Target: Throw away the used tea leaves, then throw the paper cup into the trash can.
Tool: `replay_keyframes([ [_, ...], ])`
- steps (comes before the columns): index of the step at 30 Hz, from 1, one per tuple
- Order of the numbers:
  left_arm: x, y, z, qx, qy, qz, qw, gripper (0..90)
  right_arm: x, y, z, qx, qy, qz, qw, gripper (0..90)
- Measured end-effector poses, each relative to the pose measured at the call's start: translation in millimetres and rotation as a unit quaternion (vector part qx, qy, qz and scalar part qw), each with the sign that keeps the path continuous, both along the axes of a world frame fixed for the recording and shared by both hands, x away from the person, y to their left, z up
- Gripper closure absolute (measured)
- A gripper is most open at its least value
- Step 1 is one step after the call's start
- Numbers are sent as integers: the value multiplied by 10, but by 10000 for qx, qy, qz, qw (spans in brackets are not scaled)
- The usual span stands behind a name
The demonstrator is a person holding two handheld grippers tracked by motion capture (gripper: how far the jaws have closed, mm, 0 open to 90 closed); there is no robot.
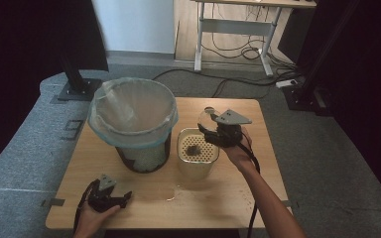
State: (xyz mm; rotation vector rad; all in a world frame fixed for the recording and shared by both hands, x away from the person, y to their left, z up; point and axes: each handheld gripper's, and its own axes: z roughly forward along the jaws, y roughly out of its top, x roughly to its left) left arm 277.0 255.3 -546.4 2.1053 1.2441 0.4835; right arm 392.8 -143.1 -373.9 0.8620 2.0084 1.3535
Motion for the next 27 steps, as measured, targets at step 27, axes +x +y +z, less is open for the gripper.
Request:
replay_keyframes([
  [27,-3,2,0,-3,0,14,10000,136,12,28,457,947,-60,43,9955,417],
])
